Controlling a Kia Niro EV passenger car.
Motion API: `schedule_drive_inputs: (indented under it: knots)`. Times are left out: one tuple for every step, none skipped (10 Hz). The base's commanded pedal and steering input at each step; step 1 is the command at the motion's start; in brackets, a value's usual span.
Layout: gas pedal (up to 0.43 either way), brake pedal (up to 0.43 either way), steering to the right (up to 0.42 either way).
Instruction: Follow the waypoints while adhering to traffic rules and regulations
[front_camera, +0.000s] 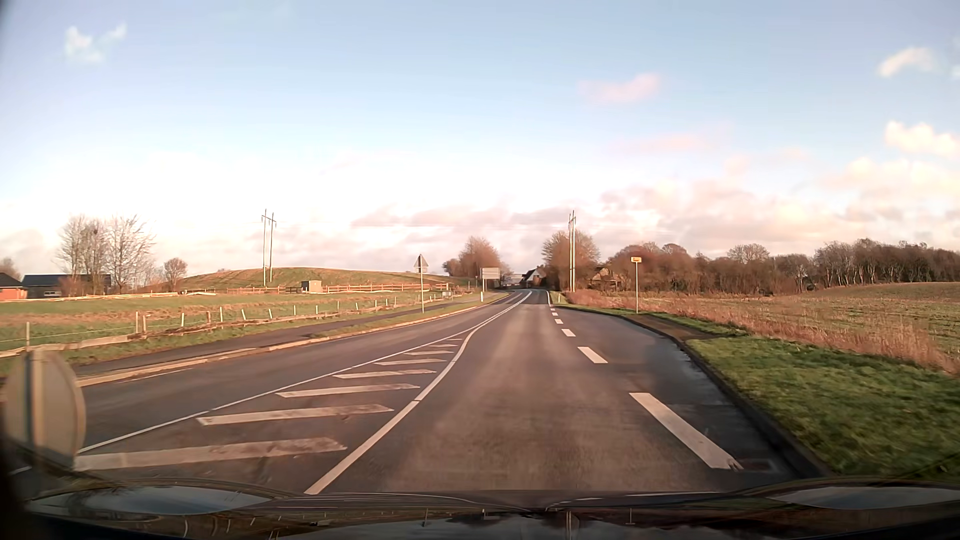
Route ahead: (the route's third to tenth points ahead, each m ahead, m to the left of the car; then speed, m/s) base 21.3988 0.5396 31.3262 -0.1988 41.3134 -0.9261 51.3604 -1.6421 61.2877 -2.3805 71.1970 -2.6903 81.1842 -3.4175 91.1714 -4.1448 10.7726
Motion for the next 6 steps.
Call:
schedule_drive_inputs:
  knots:
    - [0.260,0.000,0.039]
    - [0.260,0.000,0.038]
    - [0.260,0.000,0.033]
    - [0.260,0.000,0.025]
    - [0.268,0.000,0.021]
    - [0.268,0.000,0.017]
